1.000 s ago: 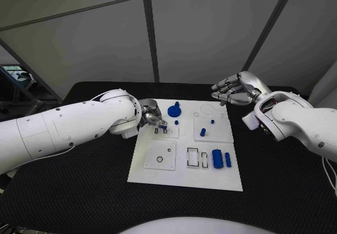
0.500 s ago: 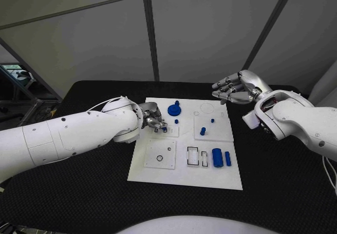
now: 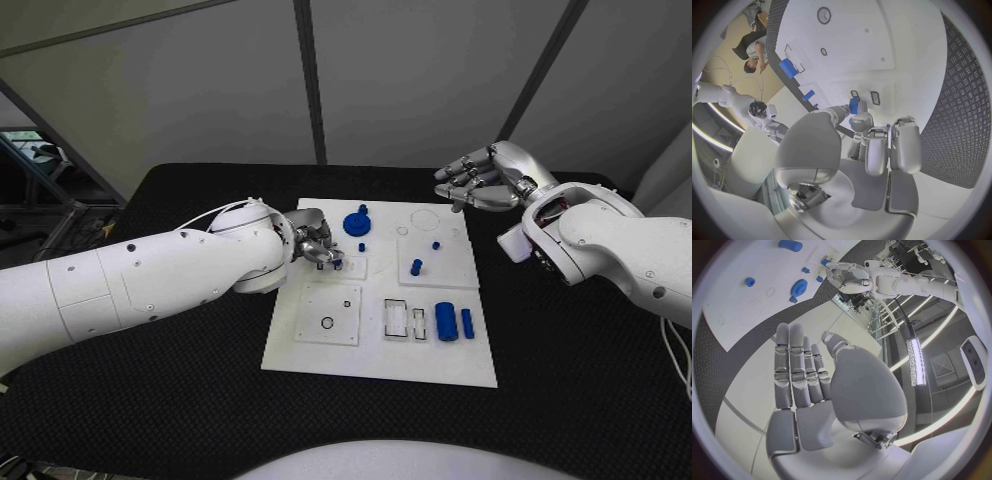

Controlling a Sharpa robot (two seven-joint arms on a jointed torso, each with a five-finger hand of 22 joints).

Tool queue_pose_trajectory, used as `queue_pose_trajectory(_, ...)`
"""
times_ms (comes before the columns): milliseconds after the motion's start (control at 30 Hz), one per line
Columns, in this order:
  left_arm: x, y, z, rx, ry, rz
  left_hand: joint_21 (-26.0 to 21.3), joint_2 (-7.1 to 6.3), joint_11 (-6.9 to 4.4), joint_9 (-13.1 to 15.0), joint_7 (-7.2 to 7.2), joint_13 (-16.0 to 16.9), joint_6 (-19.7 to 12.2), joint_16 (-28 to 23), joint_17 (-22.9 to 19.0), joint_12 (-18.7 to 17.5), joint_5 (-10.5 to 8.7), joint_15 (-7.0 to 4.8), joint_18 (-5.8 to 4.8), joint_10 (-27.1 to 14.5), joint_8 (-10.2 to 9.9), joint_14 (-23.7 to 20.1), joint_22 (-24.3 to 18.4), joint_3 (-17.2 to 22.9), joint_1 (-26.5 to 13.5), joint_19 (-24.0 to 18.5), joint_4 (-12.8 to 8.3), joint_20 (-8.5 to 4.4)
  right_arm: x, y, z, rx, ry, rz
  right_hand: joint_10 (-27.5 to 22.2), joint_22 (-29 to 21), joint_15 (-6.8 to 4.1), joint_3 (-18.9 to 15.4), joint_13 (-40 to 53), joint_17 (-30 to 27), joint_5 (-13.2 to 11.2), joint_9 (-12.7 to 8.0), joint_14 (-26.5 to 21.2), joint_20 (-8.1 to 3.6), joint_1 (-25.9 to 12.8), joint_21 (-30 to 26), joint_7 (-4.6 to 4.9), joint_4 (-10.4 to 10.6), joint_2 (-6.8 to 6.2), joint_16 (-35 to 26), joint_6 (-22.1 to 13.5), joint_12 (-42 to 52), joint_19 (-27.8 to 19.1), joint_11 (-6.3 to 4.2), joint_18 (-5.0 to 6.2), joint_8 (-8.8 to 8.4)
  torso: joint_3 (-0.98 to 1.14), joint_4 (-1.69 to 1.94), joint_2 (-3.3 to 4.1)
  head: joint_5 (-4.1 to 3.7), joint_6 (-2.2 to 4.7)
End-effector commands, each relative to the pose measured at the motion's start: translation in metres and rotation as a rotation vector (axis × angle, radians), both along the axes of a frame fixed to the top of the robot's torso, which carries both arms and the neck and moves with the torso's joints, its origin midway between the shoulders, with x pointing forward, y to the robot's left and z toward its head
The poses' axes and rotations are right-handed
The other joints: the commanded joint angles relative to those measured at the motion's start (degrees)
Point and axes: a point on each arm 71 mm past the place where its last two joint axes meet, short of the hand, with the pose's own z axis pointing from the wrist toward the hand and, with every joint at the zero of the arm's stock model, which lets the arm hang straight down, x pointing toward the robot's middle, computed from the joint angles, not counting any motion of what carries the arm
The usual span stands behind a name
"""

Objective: Assemble the parts on the task board

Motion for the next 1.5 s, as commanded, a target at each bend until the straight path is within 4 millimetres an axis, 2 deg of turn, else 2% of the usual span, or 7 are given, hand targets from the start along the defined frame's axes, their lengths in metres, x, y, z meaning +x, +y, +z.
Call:
queue_pose_trajectory(33,-0.0004,-0.0004,-0.0020,0.028,0.011,-0.018,0.2,0.02,0.11,0.1,-0.44,-0.1,0.0,-0.3,13.3,0.3,0.18,-0.17,-4.31,0.3,0.2,5.4,1.5,8.8,-0.6,0.4,-8.5,0.11,0.0001,0.0010,0.0017,0.002,-0.011,0.005,0.5,0.0,-0.17,-0.3,0.0,-0.1,0.2,0.1,0.4,0.01,-0.6,-0.2,0.12,0.0,-0.14,-0.2,0.3,-0.4,0.6,-0.08,0.21,-0.28,-0.01,0.00,0.01,0.00,-0.06)
queue_pose_trajectory(733,-0.0050,-0.0038,-0.0053,0.049,0.049,-0.055,0.1,-0.46,0.03,0.5,-0.54,0.1,0.1,-0.1,13.5,0.5,0.34,-0.20,-4.29,0.5,0.5,5.5,1.4,9.5,-1.0,0.3,-9.0,0.08,0.0008,0.0012,0.0004,-0.004,0.002,0.012,0.4,-0.3,-0.15,-0.3,-0.4,-0.1,0.8,0.1,0.4,0.05,-0.8,-0.6,0.12,0.1,-0.04,-0.6,0.3,-0.5,0.7,-0.07,0.22,-0.30,-0.01,0.01,-0.01,0.05,-0.10)
queue_pose_trajectory(1367,-0.0042,-0.0016,-0.0059,0.052,0.050,-0.049,0.1,-0.75,-0.06,1.0,-0.64,0.2,0.3,-0.1,13.5,0.5,0.66,-0.25,-4.28,0.7,0.9,5.5,1.4,10.4,-1.6,0.3,-9.3,0.03,0.0016,0.0020,-0.0002,-0.005,0.004,0.013,0.4,-0.4,-0.13,-0.4,-0.5,-0.1,1.0,0.1,0.4,0.07,-0.8,-0.7,0.13,0.1,-0.05,-0.7,0.3,-0.5,0.7,-0.05,0.22,-0.31,-0.02,0.00,-0.01,0.13,-0.44)
queue_pose_trajectory(1433,-0.0042,-0.0015,-0.0059,0.051,0.049,-0.048,0.1,-1.11,-0.16,1.4,-0.74,0.3,0.3,-0.1,13.6,0.6,1.65,-0.32,-4.28,0.9,1.2,5.5,1.5,11.0,-2.2,0.3,-9.5,-0.03,0.0017,0.0020,-0.0003,-0.005,0.004,0.013,0.4,-0.4,-0.13,-0.4,-0.5,-0.1,1.0,0.1,0.4,0.07,-0.8,-0.7,0.13,0.1,-0.05,-0.7,0.3,-0.5,0.7,-0.05,0.22,-0.31,0.00,-0.03,0.02,0.09,-0.45)
queue_pose_trajectory(1500,-0.0042,-0.0014,-0.0057,0.050,0.048,-0.046,0.1,-1.68,-0.26,2.0,-0.86,0.4,0.5,-0.1,13.6,0.7,4.93,-0.42,-4.31,1.1,1.7,5.5,1.6,11.4,-3.2,0.3,-9.7,-0.12,0.0017,0.0020,-0.0004,-0.005,0.005,0.013,0.4,-0.4,-0.13,-0.4,-0.5,-0.1,1.0,0.1,0.4,0.07,-0.8,-0.7,0.13,0.1,-0.05,-0.7,0.3,-0.5,0.7,-0.05,0.22,-0.31,0.00,-0.05,0.01,0.11,-0.54)
